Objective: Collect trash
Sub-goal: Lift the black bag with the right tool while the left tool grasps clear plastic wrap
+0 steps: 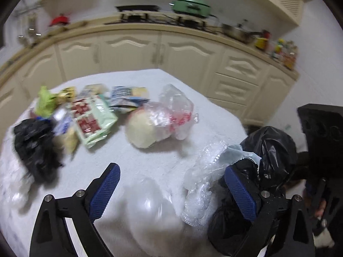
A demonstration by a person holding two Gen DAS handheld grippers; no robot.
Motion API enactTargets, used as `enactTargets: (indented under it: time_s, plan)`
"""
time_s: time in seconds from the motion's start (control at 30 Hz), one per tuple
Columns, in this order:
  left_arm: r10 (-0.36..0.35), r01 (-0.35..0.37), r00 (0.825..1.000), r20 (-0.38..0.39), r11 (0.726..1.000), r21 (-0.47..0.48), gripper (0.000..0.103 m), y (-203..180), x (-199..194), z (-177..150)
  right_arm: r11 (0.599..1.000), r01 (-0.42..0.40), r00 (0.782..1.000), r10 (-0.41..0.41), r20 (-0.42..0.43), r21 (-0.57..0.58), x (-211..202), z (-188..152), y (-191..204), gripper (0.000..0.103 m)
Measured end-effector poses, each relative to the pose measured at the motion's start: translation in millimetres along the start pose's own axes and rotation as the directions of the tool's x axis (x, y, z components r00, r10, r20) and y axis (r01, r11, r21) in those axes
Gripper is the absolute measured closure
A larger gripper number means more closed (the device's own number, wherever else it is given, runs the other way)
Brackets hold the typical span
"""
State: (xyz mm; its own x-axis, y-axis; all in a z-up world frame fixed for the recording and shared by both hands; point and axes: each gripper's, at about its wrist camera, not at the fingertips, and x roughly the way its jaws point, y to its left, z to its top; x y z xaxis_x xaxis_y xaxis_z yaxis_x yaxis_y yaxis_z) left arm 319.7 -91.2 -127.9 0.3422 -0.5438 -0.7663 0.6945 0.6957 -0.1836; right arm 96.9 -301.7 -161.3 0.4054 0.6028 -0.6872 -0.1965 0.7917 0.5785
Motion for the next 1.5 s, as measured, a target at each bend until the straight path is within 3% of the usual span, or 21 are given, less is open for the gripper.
enactTargets:
  time_s: [0.17,0.33,0.47,0.63,0.7,0.77,0.87,0.93,0.97,1.1,1.2,1.27,1.4,1.5]
  plan:
    - [-0.16,0.163,0.985,-0.061,0.985,0.054,0.021,19.9,18.3,12.2,1.0,0.0,1.0,0.0,-0.002,0.003,1.5,-1.1,-0.5,0.032]
    - [-0.222,0.236,0.967,-0.125,0.965,0.113,0.03,27.3,29.6,21.8,1.0,-0.008,1.0,0.008,0.008,0.025,0.5,-4.8,-4.4,0.032]
    - [-0.214,0.242,0.961,-0.173,0.958,0.157,0.031,23.3,43.9,27.2,0.999,-0.006,1.0,0.005,0.013,0.039,-2.1,-8.2,-8.2,0.032]
    - [-0.245,0.283,0.947,-0.208,0.943,0.178,0.047,18.2,56.5,40.1,0.995,-0.021,0.999,0.017,0.037,0.096,-7.5,-14.9,-16.7,0.032]
    - [-0.257,0.299,0.94,-0.223,0.937,0.182,0.067,11.7,60.7,42.2,0.988,-0.046,0.998,0.037,0.06,0.149,-10.0,-19.2,-24.4,0.029]
    - [-0.263,0.303,0.94,-0.215,0.936,0.179,0.078,11.9,63.3,45.2,0.976,-0.087,0.993,0.07,0.091,0.197,-13.5,-23.4,-31.2,0.029]
    - [-0.24,0.272,0.953,-0.186,0.947,0.172,0.083,15.1,62.9,43.1,0.952,-0.143,0.984,0.107,0.143,0.272,-16.5,-28.7,-38.4,0.021]
    - [-0.209,0.234,0.965,-0.157,0.959,0.158,0.084,15.5,56.7,37.2,0.923,-0.2,0.97,0.139,0.201,0.33,-19.5,-32.5,-41.7,0.003]
    - [-0.193,0.215,0.971,-0.144,0.964,0.155,0.084,15.2,53.9,35.7,0.908,-0.224,0.963,0.15,0.225,0.354,-20.3,-33.2,-43.7,0.0]
    - [-0.141,0.157,0.984,-0.105,0.973,0.171,0.087,-2.2,49.5,29.4,0.848,-0.214,0.958,0.086,0.273,0.485,-23.9,-30.2,-51.3,0.0]
    - [-0.086,0.098,0.993,-0.076,0.979,0.176,0.088,-7.1,49.8,26.4,0.91,-0.063,0.978,-0.026,0.208,0.409,-22.3,-21.5,-29.7,0.009]
    - [-0.083,0.091,0.994,-0.065,0.987,0.13,0.088,3.9,46.9,22.8,0.908,-0.051,0.98,-0.035,0.197,0.416,-26.8,-21.1,-31.8,0.036]
    - [-0.013,0.015,0.999,-0.052,0.999,0.049,0.089,25.1,45.2,20.2,0.893,-0.091,0.979,-0.001,0.205,0.44,-29.5,-30.7,-43.7,0.037]
    - [-0.011,0.012,0.999,-0.051,1.0,0.016,0.089,34.7,38.7,17.4,0.9,-0.091,0.978,0.001,0.207,0.427,-33.8,-29.7,-45.2,0.037]
